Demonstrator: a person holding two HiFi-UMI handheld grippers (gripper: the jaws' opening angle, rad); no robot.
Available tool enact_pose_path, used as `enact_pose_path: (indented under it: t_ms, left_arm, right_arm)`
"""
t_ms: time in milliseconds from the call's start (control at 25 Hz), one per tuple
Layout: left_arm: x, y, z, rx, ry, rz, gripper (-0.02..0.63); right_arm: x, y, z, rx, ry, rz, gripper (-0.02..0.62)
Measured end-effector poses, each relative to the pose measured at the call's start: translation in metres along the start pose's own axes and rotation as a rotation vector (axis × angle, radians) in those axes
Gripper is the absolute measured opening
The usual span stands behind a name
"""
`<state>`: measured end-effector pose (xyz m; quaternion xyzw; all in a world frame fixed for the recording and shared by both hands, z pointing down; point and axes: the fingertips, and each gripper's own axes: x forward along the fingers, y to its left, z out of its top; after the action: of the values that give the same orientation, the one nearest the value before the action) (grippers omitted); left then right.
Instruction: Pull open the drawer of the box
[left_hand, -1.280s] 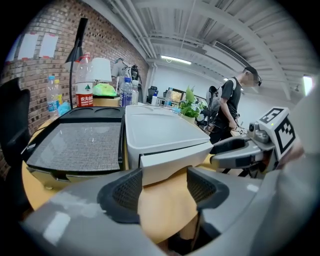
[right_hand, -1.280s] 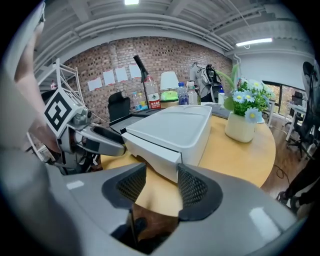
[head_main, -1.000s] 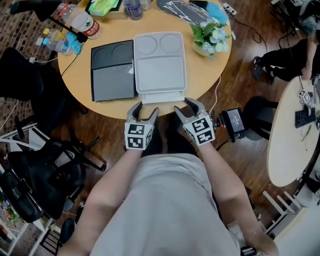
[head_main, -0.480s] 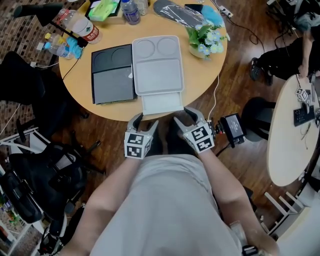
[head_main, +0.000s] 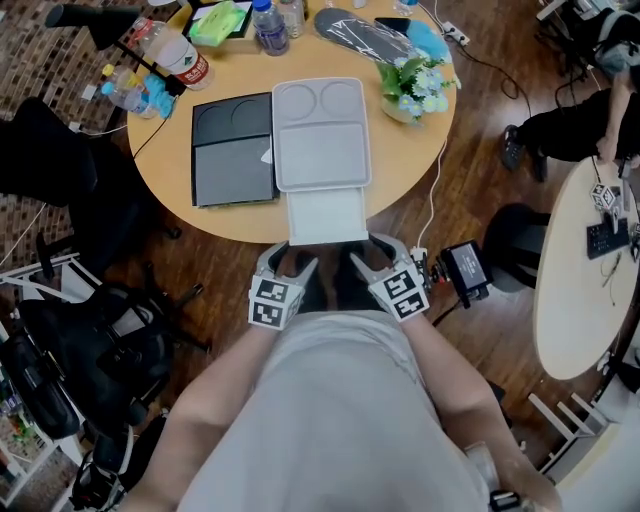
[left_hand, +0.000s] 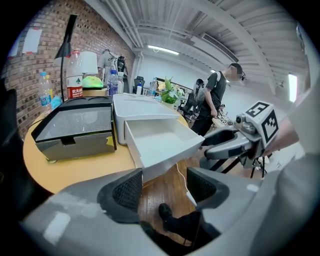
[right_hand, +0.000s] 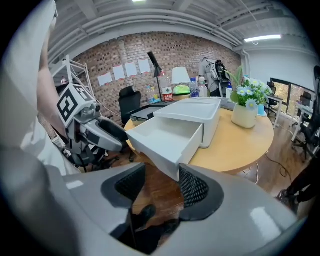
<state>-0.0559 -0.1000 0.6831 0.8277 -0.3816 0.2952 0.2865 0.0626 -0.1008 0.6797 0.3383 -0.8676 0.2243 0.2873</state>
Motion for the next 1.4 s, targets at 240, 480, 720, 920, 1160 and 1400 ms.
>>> enact_pose_path:
  t_ms: [240, 480, 720, 920, 1160, 1400]
  left_arm:
    - [-0.009, -0.009, -0.014, -0.004, 0.034, -0.015, 0.299]
    - [-0.016, -0.023, -0.031, 0.015, 0.056, -0.055, 0.298]
    - [-0.023, -0.031, -0.042, 0.032, 0.073, -0.088, 0.284]
    - [-0.023, -0.028, -0.045, 0.033, 0.074, -0.116, 0.278]
    - [-0.023, -0.022, -0.044, 0.012, 0.061, -0.159, 0.267]
    - [-0.035, -0.007, -0.044, 0.023, 0.031, -0.166, 0.268]
  right_arm:
    - [-0.008, 0.014, -0.011, -0.018, 0.027, 0.016, 0.204]
    - [-0.015, 0.021, -0.024, -0.007, 0.042, 0.006, 0.203]
    - [-0.021, 0.030, -0.035, -0.003, 0.053, -0.008, 0.204]
    - [-0.019, 0.032, -0.037, 0.024, 0.041, -0.035, 0.202]
    - [-0.014, 0.030, -0.039, -0.002, 0.042, -0.061, 0.204]
    - [-0.021, 0.032, -0.032, -0.031, 0.023, -0.109, 0.202]
